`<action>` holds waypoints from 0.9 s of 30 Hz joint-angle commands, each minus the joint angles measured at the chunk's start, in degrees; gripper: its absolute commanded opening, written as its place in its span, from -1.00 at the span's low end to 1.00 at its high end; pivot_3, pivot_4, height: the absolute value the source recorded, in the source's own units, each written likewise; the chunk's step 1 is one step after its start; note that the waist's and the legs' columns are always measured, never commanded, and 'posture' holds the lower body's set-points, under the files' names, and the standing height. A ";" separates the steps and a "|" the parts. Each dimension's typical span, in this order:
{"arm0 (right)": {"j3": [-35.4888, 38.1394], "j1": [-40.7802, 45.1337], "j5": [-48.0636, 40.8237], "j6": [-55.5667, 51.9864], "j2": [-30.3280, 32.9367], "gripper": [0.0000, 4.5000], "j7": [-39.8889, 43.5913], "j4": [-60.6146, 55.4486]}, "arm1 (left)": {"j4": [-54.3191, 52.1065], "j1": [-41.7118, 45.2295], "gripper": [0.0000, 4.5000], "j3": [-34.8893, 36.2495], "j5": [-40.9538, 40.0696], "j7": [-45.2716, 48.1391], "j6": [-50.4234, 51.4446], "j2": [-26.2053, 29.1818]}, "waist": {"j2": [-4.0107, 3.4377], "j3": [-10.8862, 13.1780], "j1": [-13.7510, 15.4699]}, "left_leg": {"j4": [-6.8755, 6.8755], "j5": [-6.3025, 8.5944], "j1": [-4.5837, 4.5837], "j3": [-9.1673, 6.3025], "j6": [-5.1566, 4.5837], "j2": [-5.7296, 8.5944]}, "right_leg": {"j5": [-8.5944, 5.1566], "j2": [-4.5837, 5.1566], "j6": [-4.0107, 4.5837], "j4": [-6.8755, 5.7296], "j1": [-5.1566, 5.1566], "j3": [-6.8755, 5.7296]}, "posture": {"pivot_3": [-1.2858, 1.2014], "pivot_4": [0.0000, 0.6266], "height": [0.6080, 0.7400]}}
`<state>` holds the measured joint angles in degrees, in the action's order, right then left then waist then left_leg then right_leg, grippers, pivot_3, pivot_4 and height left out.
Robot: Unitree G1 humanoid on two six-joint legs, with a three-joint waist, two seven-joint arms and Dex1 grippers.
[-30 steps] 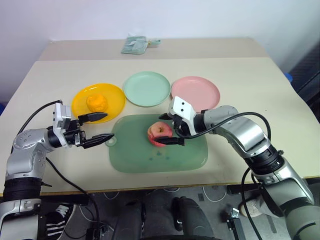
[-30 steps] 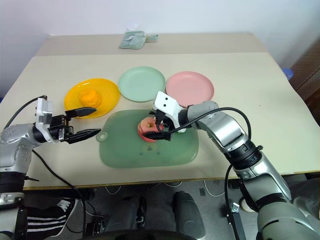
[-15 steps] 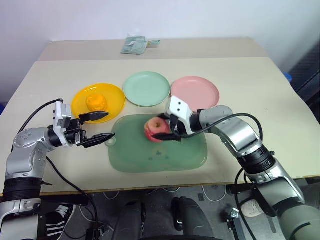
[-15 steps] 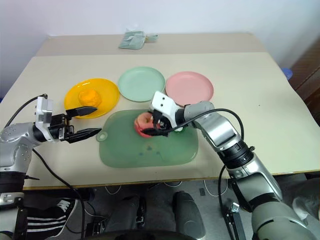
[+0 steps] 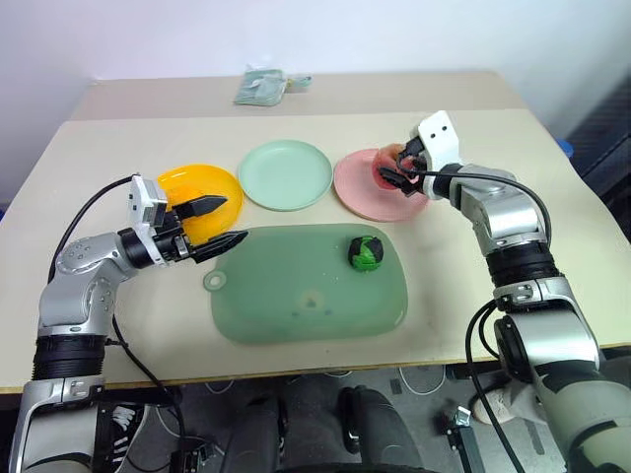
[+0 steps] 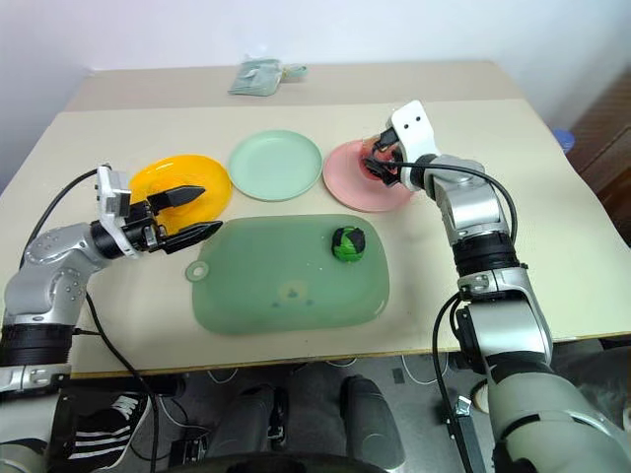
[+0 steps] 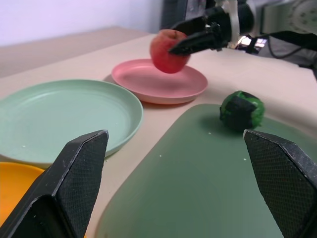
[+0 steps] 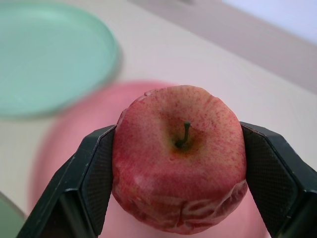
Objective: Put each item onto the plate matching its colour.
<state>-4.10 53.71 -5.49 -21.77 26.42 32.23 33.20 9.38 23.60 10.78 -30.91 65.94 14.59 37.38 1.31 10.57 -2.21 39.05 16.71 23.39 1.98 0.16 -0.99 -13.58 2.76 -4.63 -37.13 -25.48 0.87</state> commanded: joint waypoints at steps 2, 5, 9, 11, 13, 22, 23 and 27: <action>2.04 1.04 -0.34 5.17 -1.27 0.67 0.73 2.68 | -0.65 1.19 1.00 0.57 0.14 0.41 -1.01 0.51 | 0.00 0.00 -0.39 | 0.02 -0.01 -0.02 0.02 0.01 0.00 | 0.01 0.00 0.00 -0.04 0.01 0.02 | 0.03 -0.52 0.91; 2.48 1.07 -0.77 5.48 -1.60 0.98 1.76 3.16 | -1.52 0.79 1.00 0.94 -0.44 0.88 -0.60 0.85 | 0.00 0.00 -0.30 | 0.07 -0.01 -0.04 0.02 0.02 0.03 | 0.02 0.03 -0.01 -0.07 0.04 0.03 | 0.03 -0.52 0.91; 4.28 0.94 -1.83 7.49 -1.07 0.98 1.95 -1.04 | -2.66 0.00 1.00 1.65 -2.03 2.62 0.70 1.76 | -0.01 0.00 -0.27 | 0.08 -0.01 -0.03 0.02 0.02 0.04 | 0.02 0.06 -0.01 -0.06 0.04 0.03 | 0.03 -0.52 0.91; 7.30 -0.33 -6.68 5.31 -0.91 0.98 5.21 -6.46 | -3.85 -0.54 1.00 2.16 -3.90 3.55 2.61 2.30 | -0.01 0.01 -0.25 | 0.07 -0.01 -0.02 0.02 0.02 0.04 | 0.02 0.08 -0.01 -0.05 0.03 0.03 | 0.03 -0.52 0.91; 9.09 -2.86 -12.69 -0.11 -0.14 0.98 9.93 -14.46 | -5.96 -1.67 1.00 2.22 -6.00 5.27 5.21 3.33 | -0.01 0.01 -0.21 | 0.06 -0.01 -0.01 -0.01 0.02 0.03 | 0.02 0.11 -0.01 -0.04 0.04 0.02 | 0.03 -0.52 0.91; -0.43 -21.45 -22.85 -14.99 13.29 0.98 26.39 -51.13 | -6.01 -3.94 1.00 -0.75 -2.98 13.84 -1.18 5.43 | -0.02 0.00 1.13 | 0.11 -0.01 -0.11 -0.12 0.02 0.04 | -0.01 0.15 0.03 0.03 0.17 -0.04 | 0.03 -0.52 0.91; -1.54 -21.97 -21.04 -13.85 13.74 0.98 25.95 -50.92 | -5.54 -3.77 1.00 -1.15 -2.30 14.74 -2.83 5.38 | -0.02 0.00 1.16 | 0.15 -0.02 -0.16 -0.12 0.03 0.02 | -0.09 0.12 0.22 0.04 0.24 -0.04 | 0.03 -0.52 0.91; -3.91 -22.35 -15.56 -10.12 14.29 0.98 24.09 -47.80 | -4.58 -3.01 1.00 -1.98 -1.43 16.74 -4.68 5.41 | -0.02 0.00 1.40 | 0.19 -0.05 -0.20 -0.06 0.06 0.04 | -0.11 0.01 0.26 0.06 0.27 0.00 | 0.03 -0.52 0.91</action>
<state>-8.34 31.05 -22.39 -33.58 40.22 56.83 -14.43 5.05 19.59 8.95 -32.88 81.78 11.38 42.44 1.29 10.57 -0.81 39.24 16.65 23.21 1.92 0.22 -0.94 -13.69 2.76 -4.38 -37.08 -25.22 0.87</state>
